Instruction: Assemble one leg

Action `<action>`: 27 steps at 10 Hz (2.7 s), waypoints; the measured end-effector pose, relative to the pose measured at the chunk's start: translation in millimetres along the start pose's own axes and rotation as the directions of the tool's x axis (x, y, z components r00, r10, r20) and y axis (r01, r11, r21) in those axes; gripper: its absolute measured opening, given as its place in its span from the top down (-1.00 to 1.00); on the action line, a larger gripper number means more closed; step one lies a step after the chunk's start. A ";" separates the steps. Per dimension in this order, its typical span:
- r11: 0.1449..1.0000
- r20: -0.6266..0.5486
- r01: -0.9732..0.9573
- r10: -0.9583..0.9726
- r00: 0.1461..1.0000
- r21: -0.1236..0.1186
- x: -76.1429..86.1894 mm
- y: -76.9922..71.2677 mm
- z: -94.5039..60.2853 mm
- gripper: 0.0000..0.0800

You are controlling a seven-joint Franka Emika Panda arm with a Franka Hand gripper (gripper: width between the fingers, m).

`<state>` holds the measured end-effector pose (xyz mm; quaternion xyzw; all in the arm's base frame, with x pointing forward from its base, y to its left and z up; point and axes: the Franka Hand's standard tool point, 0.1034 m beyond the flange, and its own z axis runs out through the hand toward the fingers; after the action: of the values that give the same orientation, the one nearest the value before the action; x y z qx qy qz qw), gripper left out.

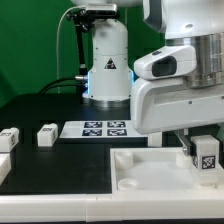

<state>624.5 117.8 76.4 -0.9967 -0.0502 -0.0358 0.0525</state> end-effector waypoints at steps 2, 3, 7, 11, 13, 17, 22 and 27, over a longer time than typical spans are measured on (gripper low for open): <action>0.998 0.000 -0.057 0.057 0.998 0.001 0.0 0.2 0.1 0.27; 0.983 -0.001 -0.186 0.186 0.983 0.003 0.2 0.4 0.0 0.27; 0.735 -0.011 -0.678 0.678 0.735 -0.001 -0.2 0.3 1.1 0.27; 0.350 -0.006 -0.937 0.937 0.350 0.006 -0.3 0.3 1.7 0.27; 0.194 0.005 -0.981 0.981 0.194 0.010 -0.3 0.0 1.8 0.27; 0.402 0.001 -0.916 0.916 0.402 0.009 -0.7 -0.9 2.4 -0.37; 0.823 -0.002 -0.568 0.568 0.823 0.009 -1.4 -5.2 3.1 -0.62; 0.999 0.001 -0.048 0.048 0.999 -0.007 -0.3 -4.1 1.6 -0.62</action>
Offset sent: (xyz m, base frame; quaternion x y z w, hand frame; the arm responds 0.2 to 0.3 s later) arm -0.0052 -0.0073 0.0018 -0.0306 0.0238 0.3960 0.9175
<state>623.9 122.1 75.2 -0.9978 -0.0263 -0.0340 0.0499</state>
